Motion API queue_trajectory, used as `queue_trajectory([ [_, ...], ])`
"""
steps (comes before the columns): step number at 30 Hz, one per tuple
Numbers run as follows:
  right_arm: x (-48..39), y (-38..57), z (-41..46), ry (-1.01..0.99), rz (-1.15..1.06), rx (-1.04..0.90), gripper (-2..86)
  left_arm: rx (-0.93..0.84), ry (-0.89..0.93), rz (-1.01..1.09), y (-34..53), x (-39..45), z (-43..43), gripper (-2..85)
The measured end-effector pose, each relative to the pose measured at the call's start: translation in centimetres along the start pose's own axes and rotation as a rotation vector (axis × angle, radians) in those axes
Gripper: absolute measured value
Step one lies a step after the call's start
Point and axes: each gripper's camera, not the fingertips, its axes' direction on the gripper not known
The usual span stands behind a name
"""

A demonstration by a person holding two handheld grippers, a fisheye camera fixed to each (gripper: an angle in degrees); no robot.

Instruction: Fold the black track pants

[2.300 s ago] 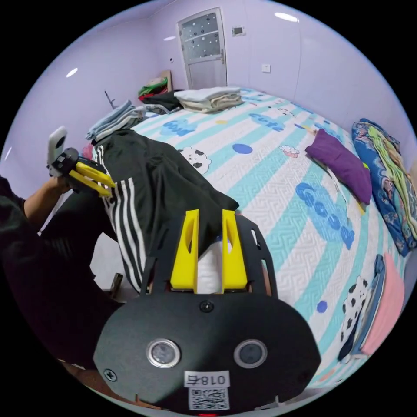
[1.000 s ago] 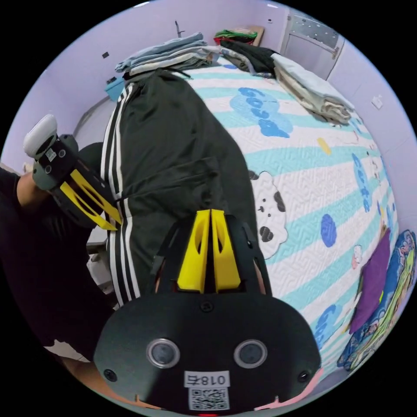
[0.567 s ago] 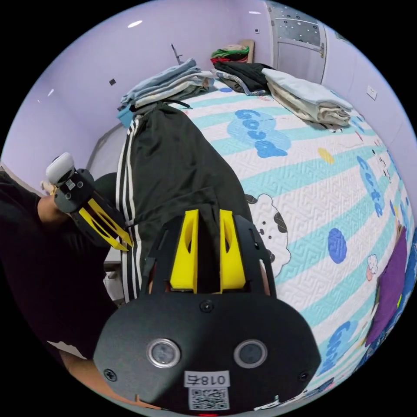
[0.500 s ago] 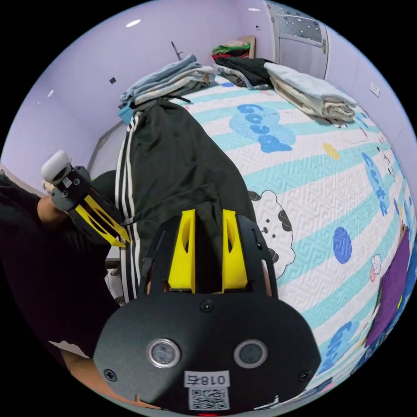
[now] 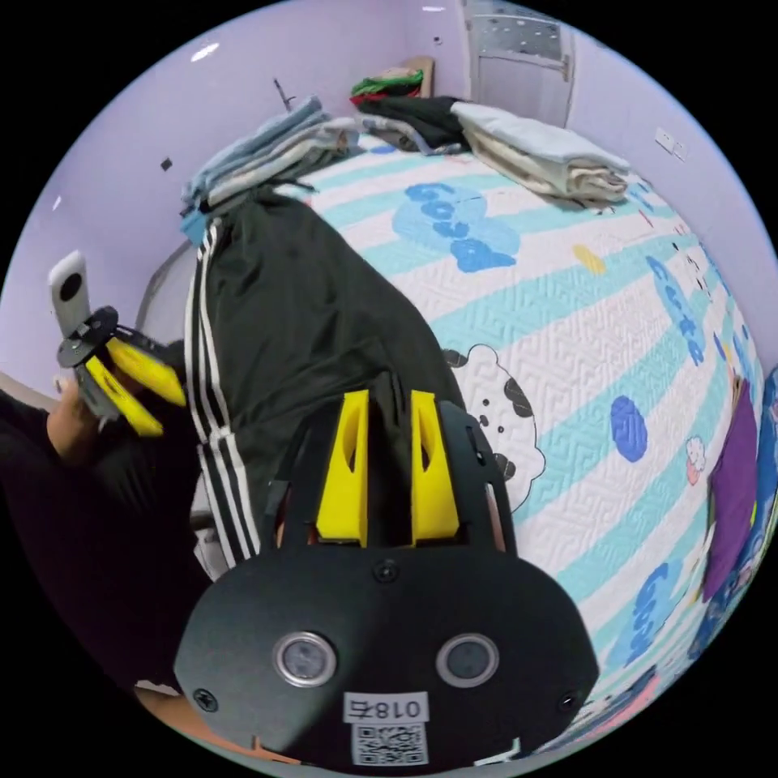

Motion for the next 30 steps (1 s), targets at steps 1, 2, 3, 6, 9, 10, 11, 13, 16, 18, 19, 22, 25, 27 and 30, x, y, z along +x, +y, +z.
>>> queue_trajectory([
  [1, 0.0, 1.0, -1.5, -0.018, 0.044, 0.084, 8.0, 0.193, -0.091, -0.105, 2.7, -2.2, -5.3, 8.7],
  [2, -0.2, 2.3, -3.0, -0.033, 0.082, 0.167, 7.7, 0.288, -0.136, -0.165, 4.3, -3.3, -7.9, 8.8],
  [3, -0.3, 3.0, -3.7, -0.040, 0.097, 0.203, 7.4, 0.459, -0.223, -0.288, 8.0, -5.7, -12.6, 9.6],
  [6, -1.9, 6.4, -6.4, -0.075, 0.145, 0.329, 6.1, 0.735, -0.351, -0.498, 16.2, -11.4, -20.4, 12.2],
  [9, -4.2, 8.9, -7.4, -0.095, 0.163, 0.360, 5.6, 0.779, -0.419, -0.541, 19.6, -17.2, -23.9, 14.8],
  [10, -5.2, 9.7, -7.7, -0.095, 0.168, 0.364, 5.4, 0.731, -0.506, -0.543, 20.0, -19.1, -24.4, 15.9],
  [11, -6.2, 10.6, -8.0, -0.098, 0.174, 0.371, 5.1, 0.702, -0.542, -0.547, 20.1, -20.0, -24.5, 16.5],
  [13, -7.3, 11.8, -8.5, -0.104, 0.189, 0.385, 4.6, 0.624, -0.505, -0.574, 21.4, -23.6, -24.1, 19.0],
  [16, -8.9, 13.7, -9.3, -0.097, 0.216, 0.399, 3.5, 0.626, -0.396, -0.595, 23.5, -24.6, -23.3, 21.8],
  [18, -9.6, 14.6, -9.8, -0.091, 0.230, 0.408, 2.9, 0.631, -0.377, -0.610, 24.8, -24.1, -23.6, 21.8],
  [19, -9.9, 15.1, -10.0, -0.094, 0.238, 0.416, 2.6, 0.650, -0.345, -0.637, 25.8, -23.8, -24.1, 21.0],
  [22, -10.5, 15.8, -10.5, -0.102, 0.253, 0.435, 2.0, 0.680, -0.245, -0.696, 28.4, -23.3, -24.4, 18.4],
  [25, -11.1, 16.2, -10.7, -0.112, 0.255, 0.447, 1.5, 0.720, -0.231, -0.726, 29.7, -22.5, -24.5, 13.2],
  [27, -11.5, 16.4, -10.9, -0.109, 0.255, 0.448, 1.3, 0.771, -0.160, -0.723, 30.2, -22.5, -24.9, 7.8],
  [30, -12.0, 17.2, -11.6, -0.082, 0.262, 0.463, 0.9, 0.824, -0.070, -0.709, 29.8, -22.0, -25.3, 6.3],
])
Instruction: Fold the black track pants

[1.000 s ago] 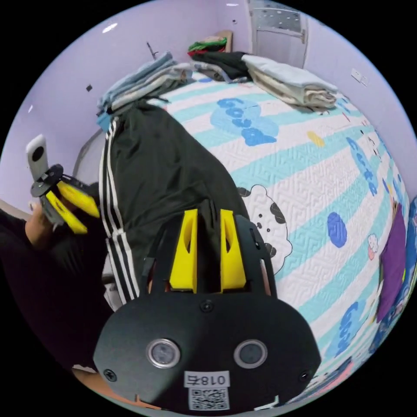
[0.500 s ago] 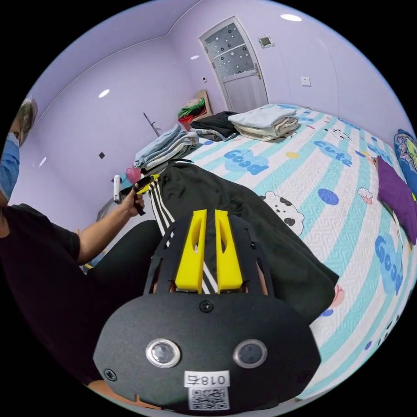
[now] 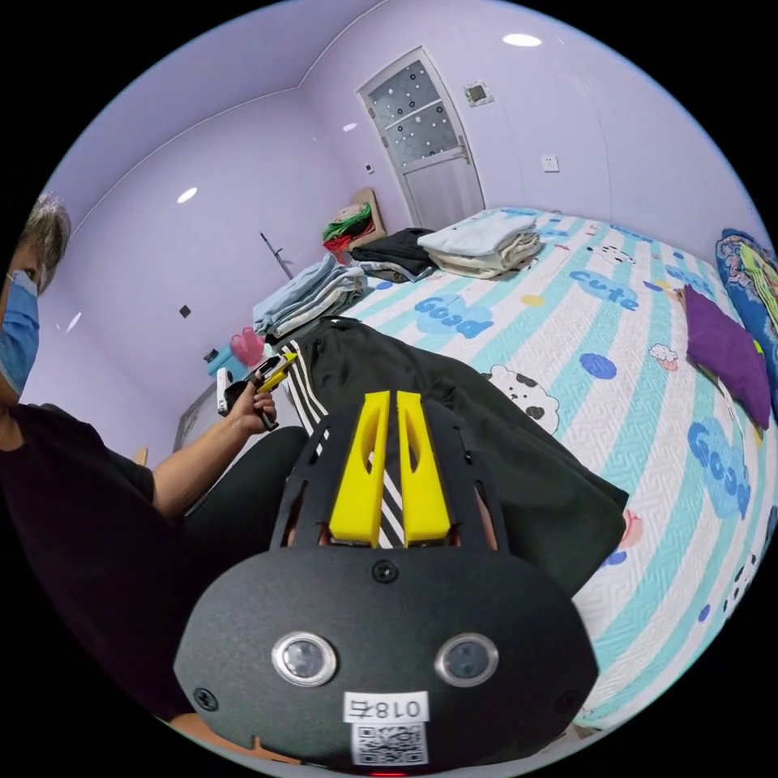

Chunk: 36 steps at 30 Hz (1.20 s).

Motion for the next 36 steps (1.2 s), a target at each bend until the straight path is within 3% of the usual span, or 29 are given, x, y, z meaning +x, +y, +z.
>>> queue_trajectory([
  [5, 0.5, 2.2, -3.9, 0.024, 0.052, 0.092, 0.3, 0.046, 0.091, 0.005, 0.7, 4.1, -1.1, 5.4],
  [8, 1.0, 4.1, -6.6, 0.049, 0.094, 0.147, 0.1, 0.034, 0.157, 0.111, 1.4, 11.0, -0.9, 5.2],
  [14, 2.3, 9.7, -12.8, 0.116, 0.192, 0.268, -0.2, -0.109, 0.212, 0.599, 8.8, 34.4, 4.6, 5.3],
  [19, 3.9, 15.0, -17.5, 0.158, 0.304, 0.357, -0.2, -0.342, 0.290, 1.027, 27.5, 52.1, 14.6, 5.7],
  [21, 4.3, 16.7, -18.8, 0.179, 0.344, 0.382, -0.2, -0.420, 0.252, 1.141, 35.2, 55.0, 18.7, 6.0],
  [25, 5.0, 19.3, -20.4, 0.179, 0.409, 0.415, 0.0, -0.781, 0.069, 1.290, 49.9, 55.1, 28.9, 7.3],
  [29, 4.7, 18.6, -19.1, 0.173, 0.378, 0.347, 0.6, -0.810, 0.128, 1.290, 51.4, 57.1, 29.7, 10.0],
  [33, 4.5, 16.1, -15.3, 0.100, 0.340, 0.242, 2.7, -0.868, 0.383, 1.334, 49.6, 60.6, 26.4, 9.9],
  [36, 2.7, 13.2, -11.7, 0.070, 0.218, 0.114, 5.8, -0.745, 0.284, 1.361, 46.6, 59.9, 22.7, 9.3],
])
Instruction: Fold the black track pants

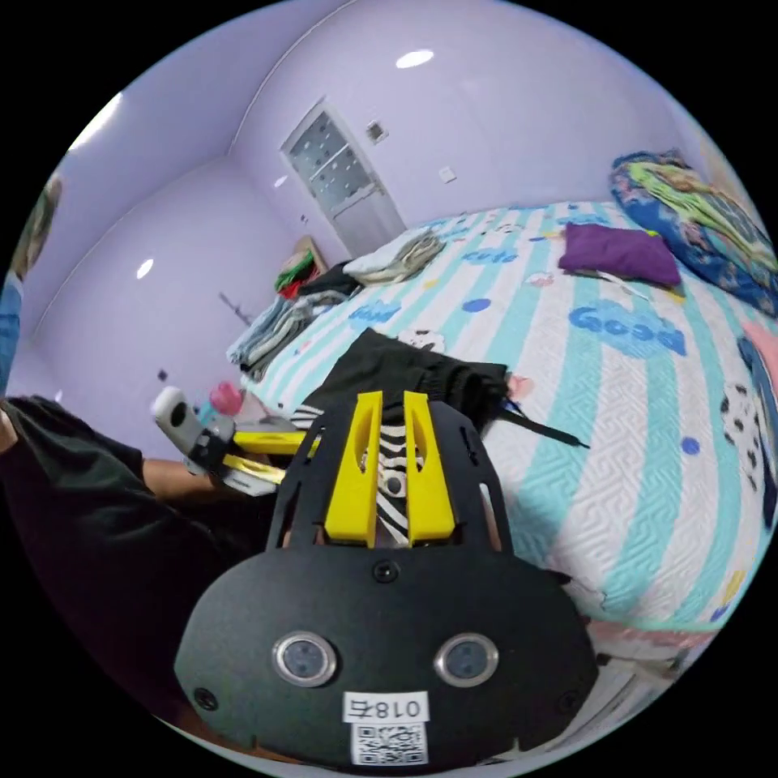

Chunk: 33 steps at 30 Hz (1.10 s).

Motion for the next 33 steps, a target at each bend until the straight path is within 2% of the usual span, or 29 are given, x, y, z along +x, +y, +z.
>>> queue_trajectory([
  [4, -4.6, -1.6, 5.3, 0.114, -0.216, -0.200, 8.3, -0.074, -0.330, -0.186, 4.3, -4.9, -4.2, 10.2],
  [6, -6.0, -1.8, 7.4, 0.186, -0.295, -0.251, 8.1, -0.153, -0.379, -0.250, 5.2, -7.6, -4.1, 11.9],
  [11, -5.8, -0.4, 12.2, 0.334, -0.340, -0.531, 5.8, -0.388, -0.178, -0.308, 3.7, -12.8, 0.6, 11.5],
  [15, -5.3, 0.4, 11.1, 0.290, -0.287, -0.514, 4.9, -0.518, -0.125, -0.300, 1.9, -13.8, 3.8, 10.0],
  [21, -4.7, 0.0, 10.1, 0.240, -0.236, -0.549, 4.2, -0.578, -0.078, -0.318, 1.4, -15.2, 4.0, 8.0],
  [23, -4.2, -0.5, 9.9, 0.204, -0.210, -0.595, 4.3, -0.551, -0.049, -0.339, 1.6, -16.1, 3.4, 8.6],
  [27, -3.9, -2.0, 8.6, 0.145, -0.196, -0.600, 5.0, -0.320, -0.035, -0.410, 0.6, -20.8, 0.5, 9.6],
  [30, -3.3, -4.3, 6.3, 0.106, -0.165, -0.431, 5.4, -0.220, -0.081, -0.376, -2.1, -25.2, 1.1, 10.0],
  [32, -2.5, -6.5, 5.1, 0.134, -0.146, -0.260, 5.2, -0.211, -0.095, -0.367, -3.9, -28.2, 3.2, 10.2],
  [33, -2.4, -7.1, 5.1, 0.146, -0.148, -0.233, 5.1, -0.208, -0.096, -0.373, -5.1, -30.2, 4.9, 10.4],
])
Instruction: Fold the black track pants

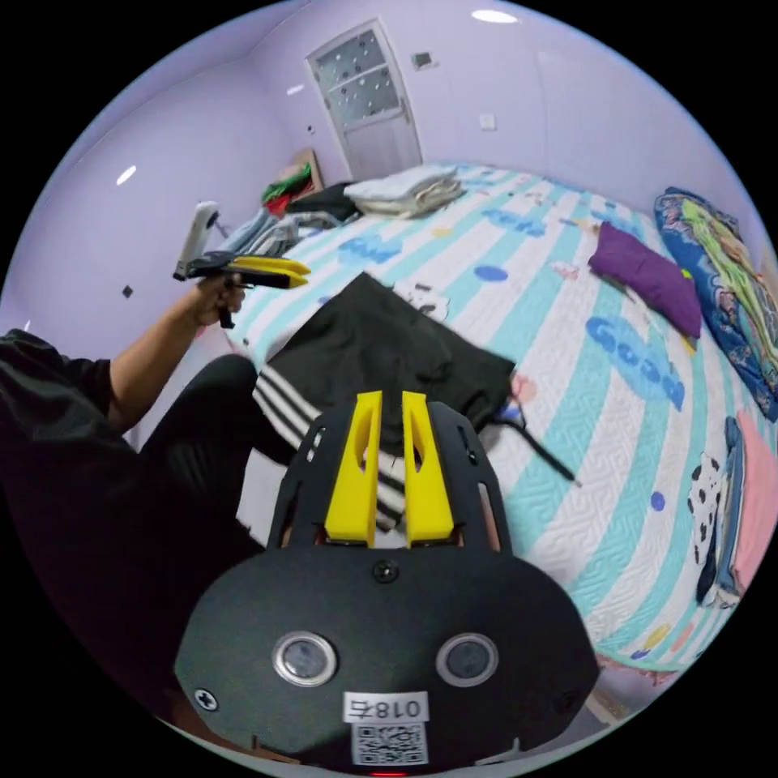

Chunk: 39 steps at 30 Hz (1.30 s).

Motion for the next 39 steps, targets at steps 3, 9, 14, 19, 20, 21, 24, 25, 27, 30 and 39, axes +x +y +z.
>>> queue_trajectory([
  [3, 1.4, -2.7, 1.3, 0.085, -0.029, -0.008, 4.5, -0.062, -0.048, 0.008, -4.3, -1.8, 5.5, 11.0],
  [9, 5.3, -1.3, 4.0, 0.085, -0.020, -0.149, 3.4, -0.268, -0.202, -0.118, -5.4, -5.5, 15.8, 13.6],
  [14, 12.1, 1.9, -2.0, -0.133, 0.212, 0.216, 5.8, -0.082, -0.122, -0.188, -2.3, -6.9, 13.6, 11.4],
  [19, 20.3, 1.7, 0.2, -0.287, 0.403, 0.124, 12.4, -0.009, 0.052, -0.360, 2.1, -13.1, 12.3, 13.4],
  [20, 22.1, 1.5, 1.2, -0.350, 0.450, 0.109, 13.3, -0.029, 0.089, -0.372, 2.3, -13.8, 12.9, 13.9],
  [21, 22.9, 1.4, 1.7, -0.381, 0.470, 0.103, 13.5, -0.067, 0.182, -0.384, 2.8, -14.9, 14.2, 14.5],
  [24, 24.8, 1.2, 3.0, -0.448, 0.522, 0.095, 13.6, -0.123, 0.325, -0.404, 3.7, -16.0, 17.4, 15.2],
  [25, 24.9, 1.2, 2.8, -0.454, 0.518, 0.105, 13.6, -0.126, 0.303, -0.405, 4.0, -16.0, 17.8, 14.7],
  [27, 24.6, 1.1, 2.9, -0.535, 0.489, 0.080, 13.9, -0.124, 0.310, -0.399, 4.4, -16.2, 18.2, 13.5],
  [30, 24.7, 1.5, 3.0, -0.593, 0.485, 0.087, 13.4, -0.142, 0.340, -0.358, 5.1, -15.7, 19.4, 8.9],
  [39, 21.6, -1.9, -3.2, -0.354, 0.214, 0.217, 8.9, 0.192, 0.143, -0.237, 9.9, -11.5, 9.9, 4.5],
])
